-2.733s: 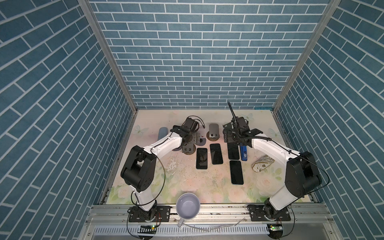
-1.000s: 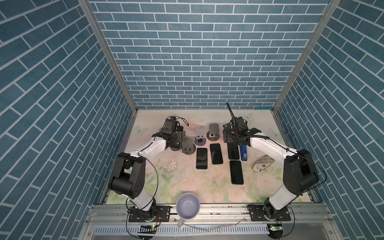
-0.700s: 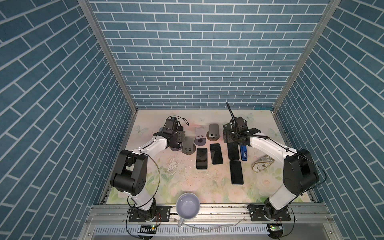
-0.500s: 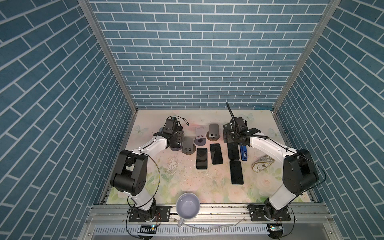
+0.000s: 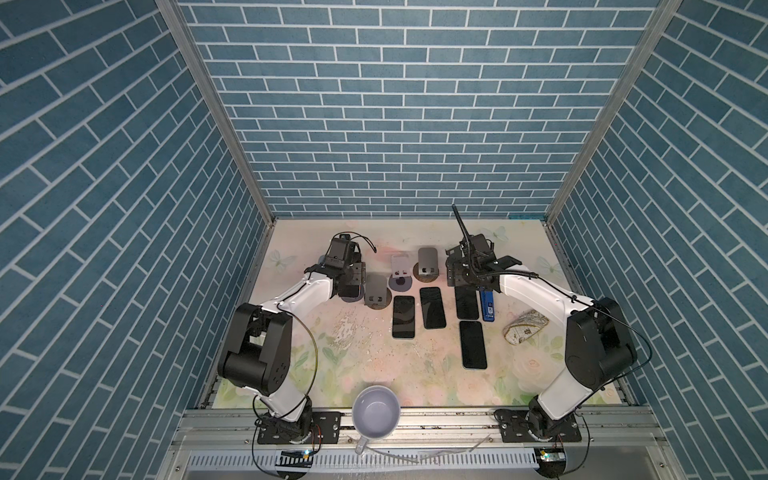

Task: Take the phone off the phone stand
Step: 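Lift the purple-edged phone off the stand with the left gripper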

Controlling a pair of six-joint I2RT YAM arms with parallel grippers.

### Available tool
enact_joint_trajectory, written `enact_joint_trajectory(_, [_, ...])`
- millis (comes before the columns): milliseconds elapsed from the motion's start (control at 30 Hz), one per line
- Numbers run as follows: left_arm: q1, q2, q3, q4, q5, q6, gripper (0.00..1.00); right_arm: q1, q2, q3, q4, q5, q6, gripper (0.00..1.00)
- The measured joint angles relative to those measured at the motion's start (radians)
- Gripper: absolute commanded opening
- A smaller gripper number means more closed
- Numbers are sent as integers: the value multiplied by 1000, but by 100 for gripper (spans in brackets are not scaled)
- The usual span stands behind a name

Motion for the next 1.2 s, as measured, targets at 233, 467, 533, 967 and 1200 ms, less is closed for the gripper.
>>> enact_joint_trajectory(233, [-2, -125, 23, -88, 1, -35, 58, 0, 0, 0, 0, -4, 0, 88])
enact_joint_trajectory(467, [-21, -207, 66, -163, 4, -105, 57, 0, -2, 0, 2, -6, 1, 88])
enact_joint_trajectory(533, [-37, -212, 76, -191, 3, -136, 57, 0, -4, 0, 2, -7, 1, 88])
enact_joint_trajectory(967, [-282, -213, 89, -369, -64, -309, 57, 0, -10, 0, 10, -14, 1, 88])
enact_joint_trajectory(1200, [-327, -249, 21, -406, -74, -410, 57, 0, -24, -1, 23, -18, 0, 88])
